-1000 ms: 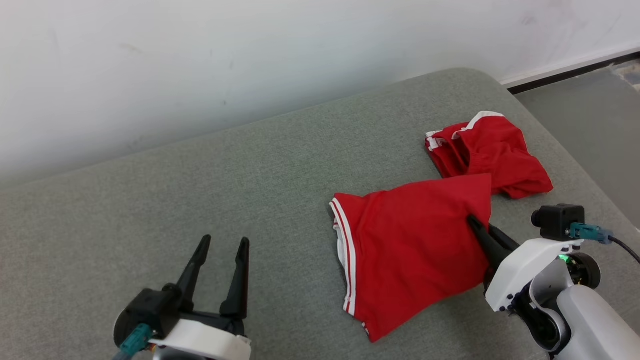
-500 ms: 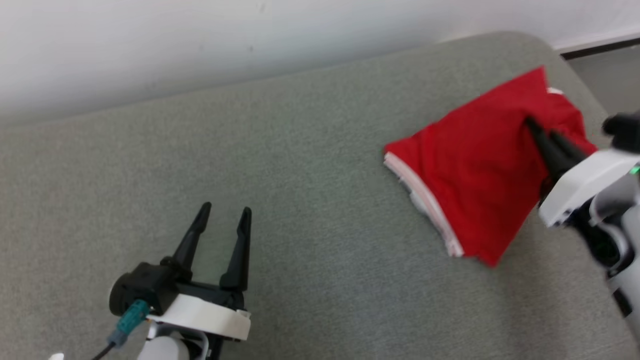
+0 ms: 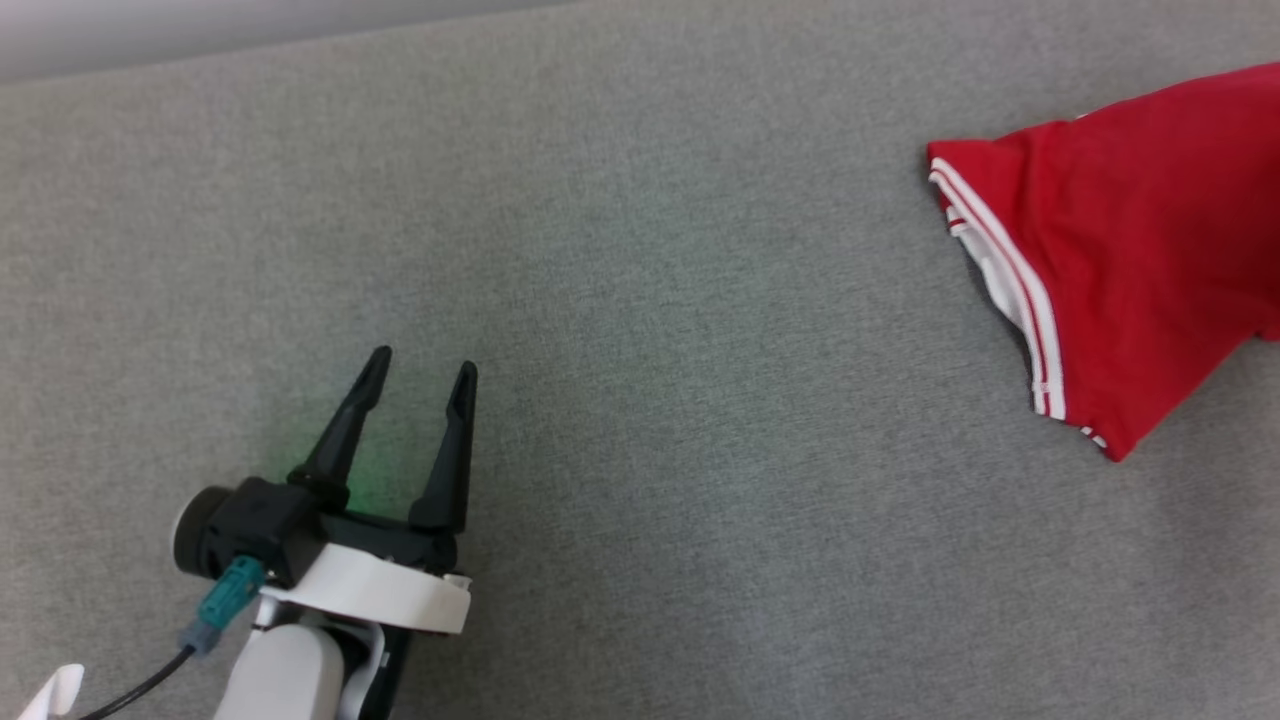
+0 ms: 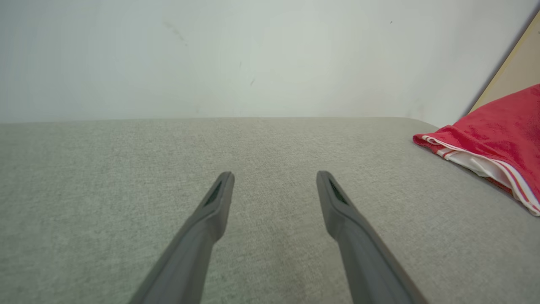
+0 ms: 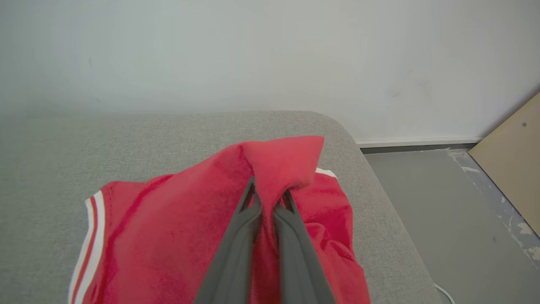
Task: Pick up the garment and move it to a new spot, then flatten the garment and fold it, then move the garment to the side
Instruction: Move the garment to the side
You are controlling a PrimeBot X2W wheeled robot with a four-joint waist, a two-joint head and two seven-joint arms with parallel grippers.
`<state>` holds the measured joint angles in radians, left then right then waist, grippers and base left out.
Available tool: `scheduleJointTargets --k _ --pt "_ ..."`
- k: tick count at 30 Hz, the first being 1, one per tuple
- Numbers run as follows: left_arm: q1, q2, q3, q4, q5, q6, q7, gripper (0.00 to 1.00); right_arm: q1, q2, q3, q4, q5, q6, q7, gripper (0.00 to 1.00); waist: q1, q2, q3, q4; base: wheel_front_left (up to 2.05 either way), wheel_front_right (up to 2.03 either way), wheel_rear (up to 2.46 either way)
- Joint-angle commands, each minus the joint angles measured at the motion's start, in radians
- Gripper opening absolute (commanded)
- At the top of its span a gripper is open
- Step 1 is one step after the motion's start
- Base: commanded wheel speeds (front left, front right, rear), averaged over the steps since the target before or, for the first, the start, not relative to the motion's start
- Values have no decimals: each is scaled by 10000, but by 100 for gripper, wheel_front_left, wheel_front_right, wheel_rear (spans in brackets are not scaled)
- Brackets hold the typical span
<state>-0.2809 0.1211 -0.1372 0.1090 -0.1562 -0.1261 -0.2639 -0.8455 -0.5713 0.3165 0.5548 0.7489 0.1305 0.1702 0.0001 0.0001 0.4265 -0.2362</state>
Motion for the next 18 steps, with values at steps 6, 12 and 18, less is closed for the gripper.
scheduleJointTargets --k 6,12,18 --pt "-345 300 -73 -151 68 -33 5 100 -413 -741 -245 803 -112 1 -362 0 -1 -1 803 157 0 0 0" --pt "-463 429 -99 -120 63 -27 17 100 -753 -954 -179 1451 -548 -1 -1098 0 -1 -1 1163 230 0 0 0" --pt "-578 527 -112 -102 94 -16 29 100 -1282 -769 -136 3073 -1295 -2 -1507 100 -1 -1 1522 308 0 0 0"
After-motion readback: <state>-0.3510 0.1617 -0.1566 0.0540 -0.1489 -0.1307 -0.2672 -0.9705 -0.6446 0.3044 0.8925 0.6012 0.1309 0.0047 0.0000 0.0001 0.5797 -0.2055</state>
